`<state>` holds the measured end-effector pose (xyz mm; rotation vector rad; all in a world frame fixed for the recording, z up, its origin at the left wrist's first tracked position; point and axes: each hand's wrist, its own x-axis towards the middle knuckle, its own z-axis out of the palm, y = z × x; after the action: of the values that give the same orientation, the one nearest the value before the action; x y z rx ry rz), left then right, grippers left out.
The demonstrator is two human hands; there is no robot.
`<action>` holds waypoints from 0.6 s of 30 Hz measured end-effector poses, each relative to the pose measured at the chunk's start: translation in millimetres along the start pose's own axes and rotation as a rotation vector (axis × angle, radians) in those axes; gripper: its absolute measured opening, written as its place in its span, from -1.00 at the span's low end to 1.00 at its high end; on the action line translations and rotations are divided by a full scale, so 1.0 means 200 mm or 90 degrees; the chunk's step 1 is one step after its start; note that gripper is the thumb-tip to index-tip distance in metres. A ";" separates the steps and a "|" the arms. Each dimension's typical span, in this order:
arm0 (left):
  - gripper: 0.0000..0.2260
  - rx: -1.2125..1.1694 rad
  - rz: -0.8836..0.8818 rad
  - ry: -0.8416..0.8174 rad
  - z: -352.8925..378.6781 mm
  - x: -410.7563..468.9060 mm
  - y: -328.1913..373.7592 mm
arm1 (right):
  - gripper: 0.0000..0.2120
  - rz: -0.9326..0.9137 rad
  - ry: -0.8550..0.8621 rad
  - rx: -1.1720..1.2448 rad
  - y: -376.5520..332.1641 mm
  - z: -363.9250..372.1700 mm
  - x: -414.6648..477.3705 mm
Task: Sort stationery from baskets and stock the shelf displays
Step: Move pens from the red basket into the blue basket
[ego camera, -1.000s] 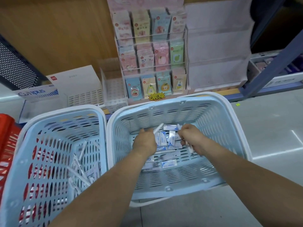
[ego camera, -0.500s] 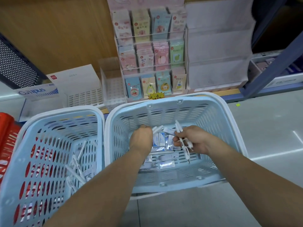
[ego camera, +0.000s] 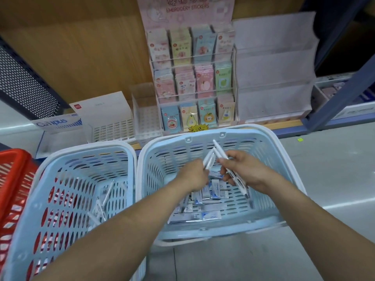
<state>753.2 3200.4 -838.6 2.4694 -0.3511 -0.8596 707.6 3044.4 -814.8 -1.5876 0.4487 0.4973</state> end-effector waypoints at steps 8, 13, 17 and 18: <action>-0.82 -0.646 -0.026 -0.048 -0.31 -0.28 0.14 | -0.89 -0.048 0.019 0.422 -0.29 0.18 -0.08; -0.84 -0.563 0.025 0.074 -0.66 -0.47 0.03 | -0.81 -0.113 -0.039 0.330 -0.60 0.53 -0.11; -0.82 -0.592 0.011 0.166 -0.88 -0.66 -0.12 | -0.70 -0.214 -0.058 0.197 -0.80 0.83 -0.11; -0.81 -0.618 0.011 0.187 -0.93 -0.71 -0.18 | -0.71 -0.228 -0.067 0.173 -0.84 0.92 -0.11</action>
<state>764.5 3355.3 -660.1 1.6289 0.1397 -0.4664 773.9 3239.9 -674.2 -1.3334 0.1377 0.2315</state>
